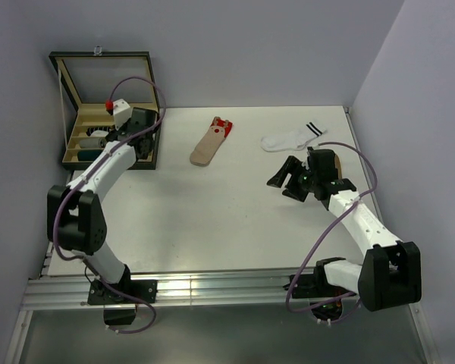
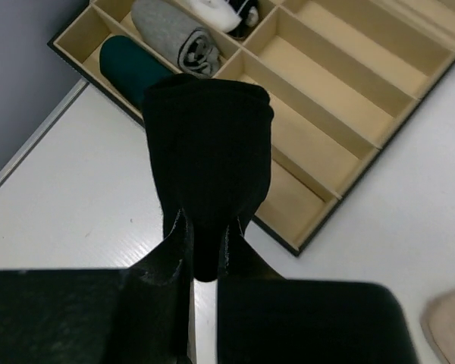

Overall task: Roll the socks
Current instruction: Place the sock in the storage box.

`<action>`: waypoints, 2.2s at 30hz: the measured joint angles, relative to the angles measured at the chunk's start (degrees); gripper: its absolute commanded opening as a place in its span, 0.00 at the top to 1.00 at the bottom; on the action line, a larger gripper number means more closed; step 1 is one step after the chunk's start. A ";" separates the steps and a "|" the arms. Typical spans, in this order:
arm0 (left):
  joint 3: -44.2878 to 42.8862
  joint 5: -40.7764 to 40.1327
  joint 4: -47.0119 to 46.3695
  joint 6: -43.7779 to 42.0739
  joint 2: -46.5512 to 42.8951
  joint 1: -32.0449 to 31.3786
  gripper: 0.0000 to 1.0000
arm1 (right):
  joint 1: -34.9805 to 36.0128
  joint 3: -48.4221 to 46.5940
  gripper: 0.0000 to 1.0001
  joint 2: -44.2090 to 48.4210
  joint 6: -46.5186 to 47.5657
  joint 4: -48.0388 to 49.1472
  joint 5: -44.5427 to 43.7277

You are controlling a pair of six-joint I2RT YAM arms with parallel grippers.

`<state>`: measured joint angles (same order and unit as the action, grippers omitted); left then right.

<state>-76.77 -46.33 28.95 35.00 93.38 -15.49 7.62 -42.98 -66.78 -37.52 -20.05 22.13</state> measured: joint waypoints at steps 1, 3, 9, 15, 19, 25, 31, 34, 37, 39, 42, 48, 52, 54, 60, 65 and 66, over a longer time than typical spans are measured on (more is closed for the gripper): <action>-0.79 -0.15 0.11 0.17 1.60 0.63 1.00 | -0.02 0.31 0.22 -0.09 0.15 -0.04 0.11; -2.34 -0.13 1.38 0.63 5.38 1.79 1.00 | -0.13 0.42 0.22 -0.17 0.35 -0.11 0.26; -10.84 0.70 6.40 3.48 17.73 4.15 1.00 | -0.70 0.55 0.22 -0.17 1.36 -0.07 0.48; -20.94 1.70 13.07 7.13 25.88 5.27 1.00 | -1.46 1.97 0.22 -0.28 1.44 -0.07 0.87; -23.32 2.86 15.19 10.21 28.65 5.46 1.00 | -1.60 2.19 0.22 -0.59 1.46 -0.04 1.22; -24.00 3.85 17.40 18.16 29.46 6.12 1.00 | -1.90 2.19 0.22 -0.83 1.49 0.02 1.33; -24.55 5.46 19.43 28.30 29.46 6.86 1.00 | -2.03 2.60 0.22 -1.07 1.46 0.44 1.57; -24.55 6.14 19.96 32.57 29.46 7.06 1.00 | -2.03 2.95 0.22 -1.09 1.46 0.44 1.57; -24.55 6.69 20.24 35.74 29.46 7.23 1.00 | -2.03 2.95 0.22 -1.20 1.49 0.59 1.57; -24.55 7.30 20.31 36.94 29.46 7.41 1.00 | -2.05 2.95 0.22 -1.42 1.49 0.70 1.62; -24.55 7.82 20.48 38.18 29.83 7.63 0.99 | -2.21 2.95 0.22 -2.03 1.49 0.83 1.92; -23.87 8.17 20.24 38.56 30.27 7.91 1.00 | -2.32 2.97 0.22 -2.86 1.49 1.11 2.69; -23.87 7.39 20.50 38.47 30.10 7.76 1.00 | -2.36 3.04 0.22 -2.93 1.49 1.25 3.02; -23.71 6.36 21.00 38.10 29.24 7.50 1.00 | -2.38 3.19 0.22 -2.93 1.46 1.60 3.06; -21.11 0.92 25.51 36.35 20.96 6.21 1.00 | -2.40 3.74 0.23 -2.95 1.42 2.86 4.09; -14.43 -4.17 29.05 35.30 11.39 5.18 1.00 | -2.40 4.52 0.23 -2.95 1.42 3.10 4.52; -12.68 -4.61 29.24 34.93 10.12 5.09 1.00 | -2.40 4.66 0.23 -2.95 1.40 3.32 4.59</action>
<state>-89.45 -50.94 58.19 69.93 103.50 -10.39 5.21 -38.33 -69.73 -36.12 -16.73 26.72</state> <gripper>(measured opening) 0.092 0.776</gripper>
